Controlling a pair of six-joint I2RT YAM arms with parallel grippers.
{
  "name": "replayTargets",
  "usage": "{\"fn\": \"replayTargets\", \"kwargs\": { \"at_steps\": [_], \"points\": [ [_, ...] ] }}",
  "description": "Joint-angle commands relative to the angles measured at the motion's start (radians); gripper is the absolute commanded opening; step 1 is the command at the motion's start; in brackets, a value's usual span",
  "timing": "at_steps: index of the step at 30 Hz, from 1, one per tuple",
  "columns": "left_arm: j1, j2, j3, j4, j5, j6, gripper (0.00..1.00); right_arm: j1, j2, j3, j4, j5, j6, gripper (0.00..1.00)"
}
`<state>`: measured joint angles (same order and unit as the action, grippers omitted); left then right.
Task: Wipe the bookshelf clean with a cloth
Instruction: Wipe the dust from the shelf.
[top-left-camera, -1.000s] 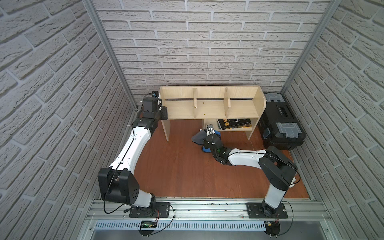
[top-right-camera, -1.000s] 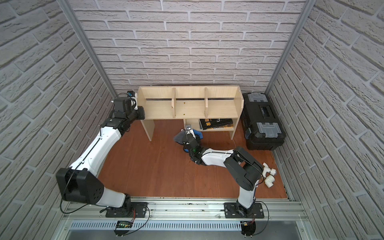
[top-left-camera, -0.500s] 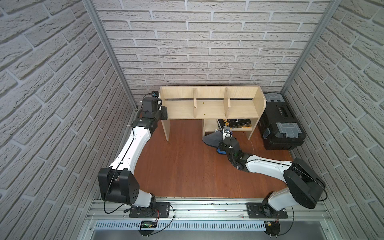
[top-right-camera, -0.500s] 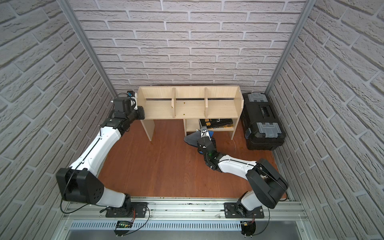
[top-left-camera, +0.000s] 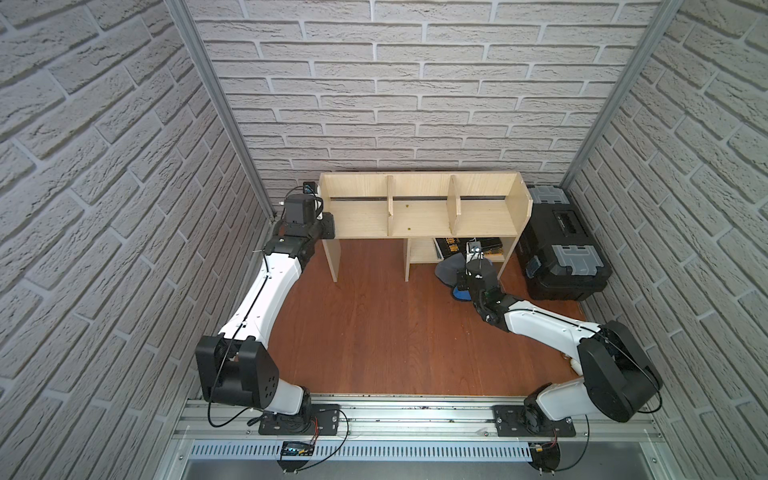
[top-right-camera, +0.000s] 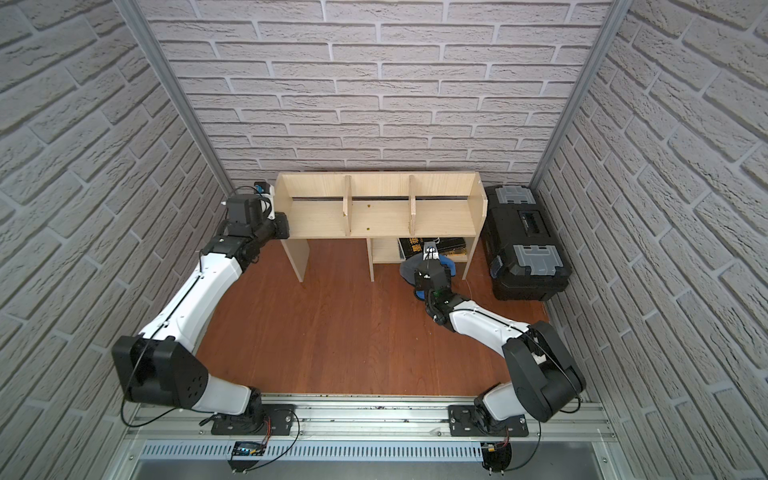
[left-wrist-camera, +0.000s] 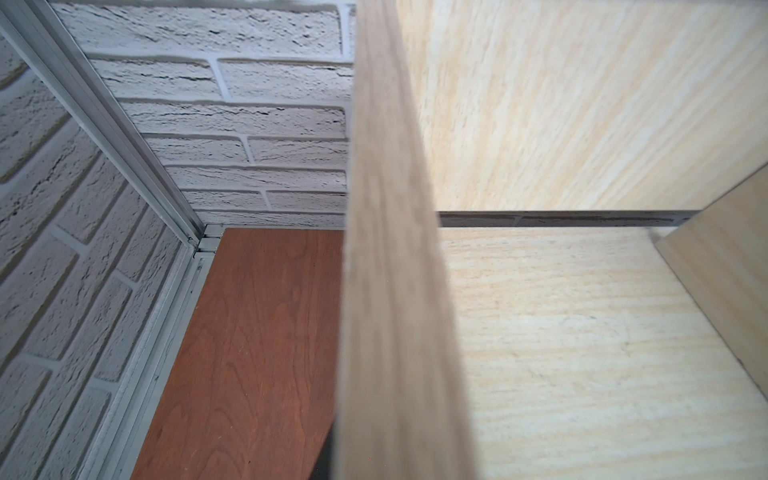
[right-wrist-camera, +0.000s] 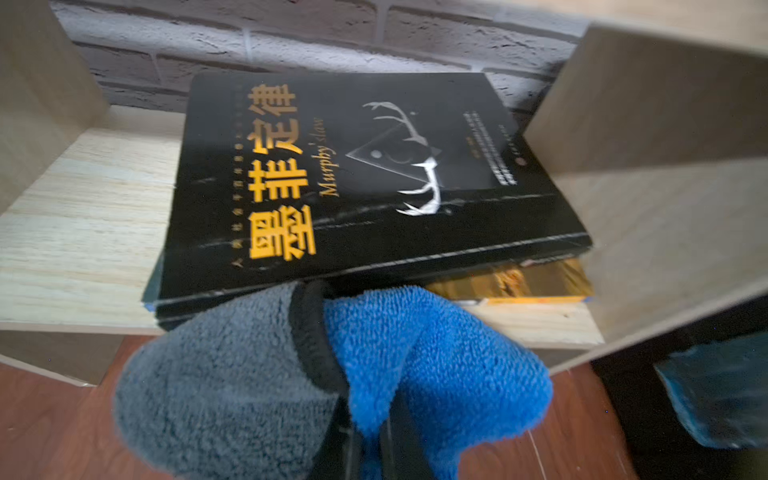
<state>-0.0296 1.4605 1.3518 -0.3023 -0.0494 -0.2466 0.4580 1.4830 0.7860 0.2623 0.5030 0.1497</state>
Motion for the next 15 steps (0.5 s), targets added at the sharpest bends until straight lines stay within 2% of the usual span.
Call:
{"fn": "replayTargets", "kwargs": {
  "at_steps": [1, 11, 15],
  "points": [
    [0.025, -0.01, -0.019, 0.026, 0.027, -0.026, 0.0, 0.016, 0.03, 0.075, -0.015, -0.057, 0.014, 0.03],
    [0.036, 0.001, -0.023, 0.037, 0.061, -0.018, 0.0, 0.149, 0.134, 0.163, -0.019, -0.019, 0.034, 0.03],
    [0.043, 0.006, -0.026, 0.041, 0.069, -0.008, 0.0, 0.167, 0.162, 0.174, -0.008, -0.006, 0.069, 0.03]
  ]
}}
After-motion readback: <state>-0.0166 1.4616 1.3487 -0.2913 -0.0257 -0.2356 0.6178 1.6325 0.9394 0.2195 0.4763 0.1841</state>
